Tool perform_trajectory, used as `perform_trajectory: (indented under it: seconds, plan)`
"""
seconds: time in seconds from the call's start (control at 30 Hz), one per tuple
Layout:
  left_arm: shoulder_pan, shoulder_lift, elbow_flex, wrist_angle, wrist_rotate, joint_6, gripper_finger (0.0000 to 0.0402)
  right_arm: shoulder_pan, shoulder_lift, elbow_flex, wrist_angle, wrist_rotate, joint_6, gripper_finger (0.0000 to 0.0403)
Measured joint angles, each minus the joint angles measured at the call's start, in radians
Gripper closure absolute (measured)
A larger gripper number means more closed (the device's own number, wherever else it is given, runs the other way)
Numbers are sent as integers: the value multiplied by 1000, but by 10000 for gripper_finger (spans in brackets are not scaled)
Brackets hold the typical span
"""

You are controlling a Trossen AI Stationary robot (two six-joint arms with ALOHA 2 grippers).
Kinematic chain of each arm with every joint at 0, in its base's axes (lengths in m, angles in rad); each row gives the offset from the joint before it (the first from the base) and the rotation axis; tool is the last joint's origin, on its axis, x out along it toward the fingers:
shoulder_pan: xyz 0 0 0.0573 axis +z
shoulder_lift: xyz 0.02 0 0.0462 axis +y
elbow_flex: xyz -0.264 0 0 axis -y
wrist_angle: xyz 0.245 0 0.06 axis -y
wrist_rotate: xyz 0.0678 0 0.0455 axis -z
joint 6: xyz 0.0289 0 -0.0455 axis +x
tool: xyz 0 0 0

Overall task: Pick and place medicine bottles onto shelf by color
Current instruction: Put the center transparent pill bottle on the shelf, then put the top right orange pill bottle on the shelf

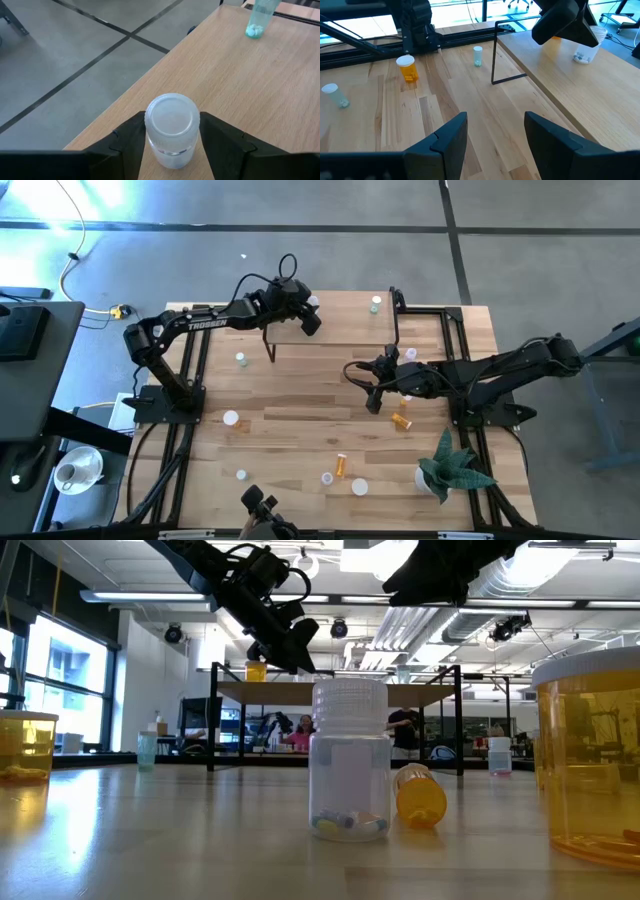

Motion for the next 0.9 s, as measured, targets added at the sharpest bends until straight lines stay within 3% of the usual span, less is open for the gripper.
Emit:
perform_trajectory:
  seconds: [0.43,0.9]
  plan:
    - [0,-14,0,26,-18,-12,188,0,0,0,0,0,0,214]
    - [-10,-219,0,-70,-13,-28,188,0,0,0,0,0,-4,214]
